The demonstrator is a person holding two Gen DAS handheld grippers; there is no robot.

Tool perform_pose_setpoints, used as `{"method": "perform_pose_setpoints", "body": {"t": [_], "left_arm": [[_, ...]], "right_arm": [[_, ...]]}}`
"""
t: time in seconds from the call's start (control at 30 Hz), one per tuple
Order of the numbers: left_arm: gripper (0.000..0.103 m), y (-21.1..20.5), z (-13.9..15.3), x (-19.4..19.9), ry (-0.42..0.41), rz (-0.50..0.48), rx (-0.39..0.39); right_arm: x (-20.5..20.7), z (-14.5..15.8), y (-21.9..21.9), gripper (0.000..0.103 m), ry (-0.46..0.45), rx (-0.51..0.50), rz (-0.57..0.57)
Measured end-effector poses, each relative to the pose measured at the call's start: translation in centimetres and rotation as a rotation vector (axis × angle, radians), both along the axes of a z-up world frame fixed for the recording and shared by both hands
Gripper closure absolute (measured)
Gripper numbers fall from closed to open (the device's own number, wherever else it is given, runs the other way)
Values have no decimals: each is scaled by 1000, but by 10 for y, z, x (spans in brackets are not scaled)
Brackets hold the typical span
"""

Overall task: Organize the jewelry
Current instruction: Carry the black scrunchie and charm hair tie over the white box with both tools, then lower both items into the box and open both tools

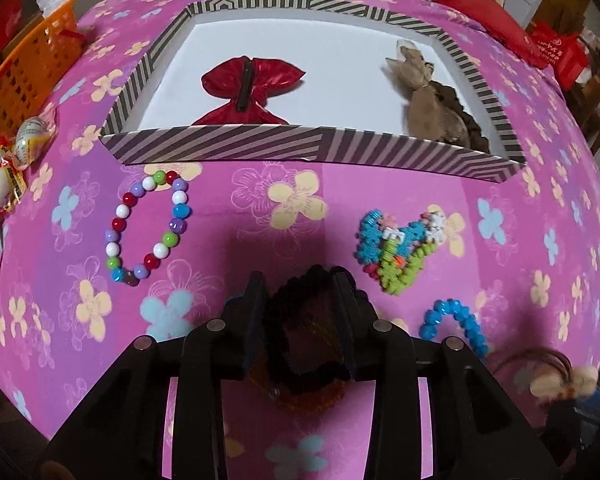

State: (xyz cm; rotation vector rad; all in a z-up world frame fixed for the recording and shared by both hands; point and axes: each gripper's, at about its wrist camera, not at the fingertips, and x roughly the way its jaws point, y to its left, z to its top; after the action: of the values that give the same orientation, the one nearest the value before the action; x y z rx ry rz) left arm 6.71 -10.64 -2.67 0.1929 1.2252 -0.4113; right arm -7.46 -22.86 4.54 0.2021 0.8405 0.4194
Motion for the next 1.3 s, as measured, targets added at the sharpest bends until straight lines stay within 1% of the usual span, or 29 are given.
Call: {"method": "perform_pose_setpoints", "body": {"t": [0.03, 0.1, 0.17, 0.23, 0.37, 0.47, 0.63, 0.73, 0.97, 1.3], "left_arm": [[73, 0, -1, 1, -2, -5, -3], [95, 1, -1, 2, -4, -9, 1], [96, 4, 1, 2, 17, -6, -34], [97, 8, 9, 0, 4, -4, -54], [97, 19, 39, -3, -34, 5, -115], [97, 25, 58, -4, -57, 11, -135], [97, 33, 79, -1, -90, 36, -154], [97, 34, 85, 0, -116, 59, -144], [97, 36, 95, 3, -202, 102, -82], [97, 34, 97, 25, -250, 129, -48]], "right_arm": [[0, 0, 0, 97, 0, -1, 1], [0, 0, 0, 97, 0, -4, 1], [1, 1, 0, 97, -1, -6, -1], [1, 3, 0, 97, -7, -4, -3], [3, 9, 2, 97, -18, -9, -1], [4, 14, 4, 97, -29, -13, 2], [12, 22, 8, 97, -42, -28, 3], [18, 27, 8, 97, -52, -40, -1], [38, 38, 4, 97, -71, -49, -26], [76, 47, 0, 97, -88, -61, -50]]}}
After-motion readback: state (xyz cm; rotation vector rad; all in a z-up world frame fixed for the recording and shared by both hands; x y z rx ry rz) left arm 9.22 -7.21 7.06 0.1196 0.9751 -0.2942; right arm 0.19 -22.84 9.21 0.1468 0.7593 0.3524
